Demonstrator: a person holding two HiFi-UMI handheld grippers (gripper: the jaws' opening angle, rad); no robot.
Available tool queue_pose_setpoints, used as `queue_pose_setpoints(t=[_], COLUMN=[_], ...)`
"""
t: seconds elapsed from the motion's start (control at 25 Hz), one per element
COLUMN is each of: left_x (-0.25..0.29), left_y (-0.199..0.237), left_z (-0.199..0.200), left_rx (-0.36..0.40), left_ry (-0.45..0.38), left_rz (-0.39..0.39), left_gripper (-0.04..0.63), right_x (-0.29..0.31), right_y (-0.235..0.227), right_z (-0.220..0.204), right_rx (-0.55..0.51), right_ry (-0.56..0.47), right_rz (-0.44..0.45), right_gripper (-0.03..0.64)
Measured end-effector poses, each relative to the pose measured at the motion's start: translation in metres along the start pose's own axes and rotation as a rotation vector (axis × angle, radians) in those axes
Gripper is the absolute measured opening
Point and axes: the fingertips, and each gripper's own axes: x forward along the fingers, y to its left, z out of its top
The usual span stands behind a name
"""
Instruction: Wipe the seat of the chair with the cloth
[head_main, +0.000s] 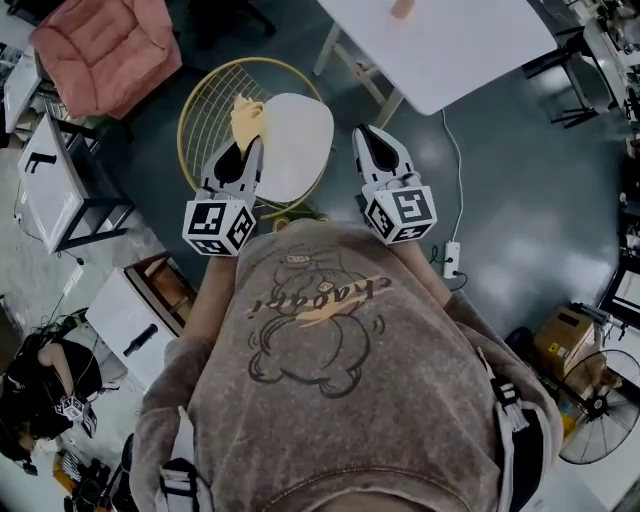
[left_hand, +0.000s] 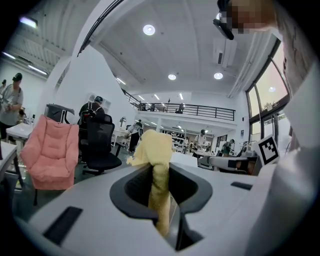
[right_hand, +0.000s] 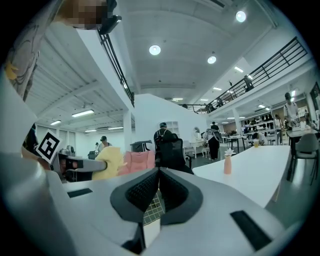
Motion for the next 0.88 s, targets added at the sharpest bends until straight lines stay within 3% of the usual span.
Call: queue_pose_setpoints(t=[0.88], left_x=[-0.007], left_y=[0.002], left_z=[-0.009], left_rx=[-0.025], left_ry=[0.021], left_rz=[0.05], left_gripper=[0.078], right_x=[-0.004], right_y=[-0.004], right_z=[-0.012], right_rx=[0.03], right_ry=[0.019], right_rz=[-0.016], right_gripper=[0.028])
